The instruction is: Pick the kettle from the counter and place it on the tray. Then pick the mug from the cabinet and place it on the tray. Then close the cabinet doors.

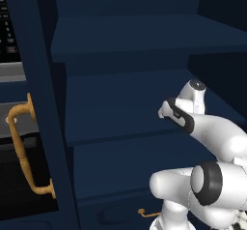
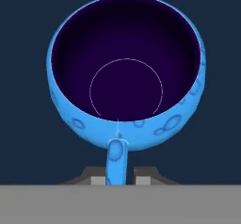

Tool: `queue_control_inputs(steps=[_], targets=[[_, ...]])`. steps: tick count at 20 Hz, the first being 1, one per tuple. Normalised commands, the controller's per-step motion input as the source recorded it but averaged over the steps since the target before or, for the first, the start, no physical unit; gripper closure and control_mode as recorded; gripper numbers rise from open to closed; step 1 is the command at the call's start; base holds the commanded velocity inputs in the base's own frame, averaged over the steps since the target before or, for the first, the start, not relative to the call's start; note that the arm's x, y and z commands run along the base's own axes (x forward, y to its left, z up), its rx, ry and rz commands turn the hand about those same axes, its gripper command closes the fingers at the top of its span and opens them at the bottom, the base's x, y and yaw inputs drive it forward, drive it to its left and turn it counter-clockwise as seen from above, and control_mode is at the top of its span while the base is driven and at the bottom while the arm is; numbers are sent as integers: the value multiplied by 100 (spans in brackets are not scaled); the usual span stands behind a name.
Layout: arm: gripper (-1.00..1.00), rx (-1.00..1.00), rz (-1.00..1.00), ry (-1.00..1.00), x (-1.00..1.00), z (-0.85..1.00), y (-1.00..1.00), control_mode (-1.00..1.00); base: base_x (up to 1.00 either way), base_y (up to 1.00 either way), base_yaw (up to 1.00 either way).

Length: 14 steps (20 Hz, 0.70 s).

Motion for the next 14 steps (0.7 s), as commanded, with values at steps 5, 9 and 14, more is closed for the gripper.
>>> queue_control_inputs(steps=[5, 9, 14], targets=[[100, 0, 0, 0, 0, 0, 0, -100, 0, 0, 0], [100, 0, 0, 0, 0, 0, 0, -100, 0, 0, 0], [100, 0, 0, 0, -14, 0, 0, -100, 0, 0, 0]])
